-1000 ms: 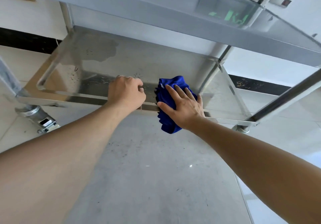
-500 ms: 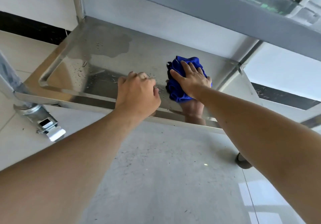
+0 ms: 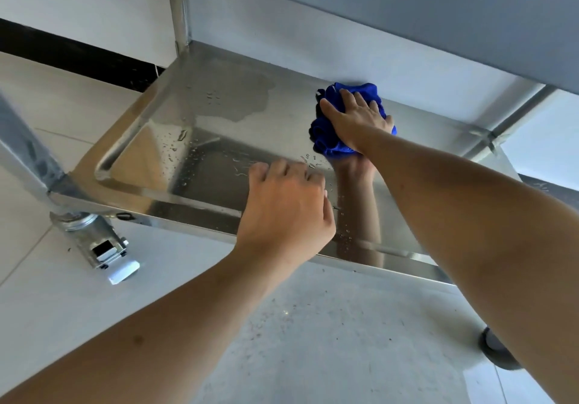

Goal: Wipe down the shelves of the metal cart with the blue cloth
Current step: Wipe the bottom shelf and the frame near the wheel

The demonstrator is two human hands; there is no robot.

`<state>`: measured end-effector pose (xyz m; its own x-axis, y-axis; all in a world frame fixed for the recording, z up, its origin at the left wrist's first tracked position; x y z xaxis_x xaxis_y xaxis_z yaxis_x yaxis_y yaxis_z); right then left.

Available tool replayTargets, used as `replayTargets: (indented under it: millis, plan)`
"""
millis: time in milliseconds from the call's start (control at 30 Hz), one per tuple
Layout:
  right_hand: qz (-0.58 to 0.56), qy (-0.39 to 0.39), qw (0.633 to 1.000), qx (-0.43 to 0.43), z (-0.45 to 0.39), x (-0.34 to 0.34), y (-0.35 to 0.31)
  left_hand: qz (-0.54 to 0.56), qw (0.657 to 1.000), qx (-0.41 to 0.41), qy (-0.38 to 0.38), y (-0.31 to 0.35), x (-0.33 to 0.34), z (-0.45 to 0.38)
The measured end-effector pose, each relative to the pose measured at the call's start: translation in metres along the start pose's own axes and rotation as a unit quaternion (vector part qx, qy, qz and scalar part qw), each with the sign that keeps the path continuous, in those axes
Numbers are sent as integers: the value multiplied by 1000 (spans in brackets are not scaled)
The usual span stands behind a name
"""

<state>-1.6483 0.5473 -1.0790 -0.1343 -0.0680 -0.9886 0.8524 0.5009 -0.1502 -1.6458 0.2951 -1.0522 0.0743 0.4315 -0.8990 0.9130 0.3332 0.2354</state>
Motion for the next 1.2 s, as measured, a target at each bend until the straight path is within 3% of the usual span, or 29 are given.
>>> replayTargets:
  millis: [367,567,700,900,1067,1200]
  plan:
    - [-17,-17,994,-108,25,15,-70,29,999,-8,10,-3,-1,-2]
    - [-23,-20,992,-121,70,15,-68,103,991,-17,87,-6,-22,7]
    - [-24,-29,992,-125,103,14,-50,102,991,-3,81,0,-29,15]
    - [-8,-46,992,-118,134,9,-20,58,993,94,-38,1,-26,39]
    - [6,-44,993,-108,161,8,-5,142,971,64,-180,-12,-24,44]
    - [3,-44,994,-99,186,4,0,64,971,90,-212,-8,-28,45]
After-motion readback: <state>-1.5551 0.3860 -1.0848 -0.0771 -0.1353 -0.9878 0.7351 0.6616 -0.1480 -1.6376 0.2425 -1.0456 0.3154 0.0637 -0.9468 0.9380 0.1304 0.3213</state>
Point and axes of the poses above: each hand's wrist, its own z-axis away from the middle knuckle, its own x-axis out of the palm, y = z × x, the point moved 8 cm from there along -z, towards the middle knuckle, and after that the axes turned 1 degree about -y, right-handed, at the moved point
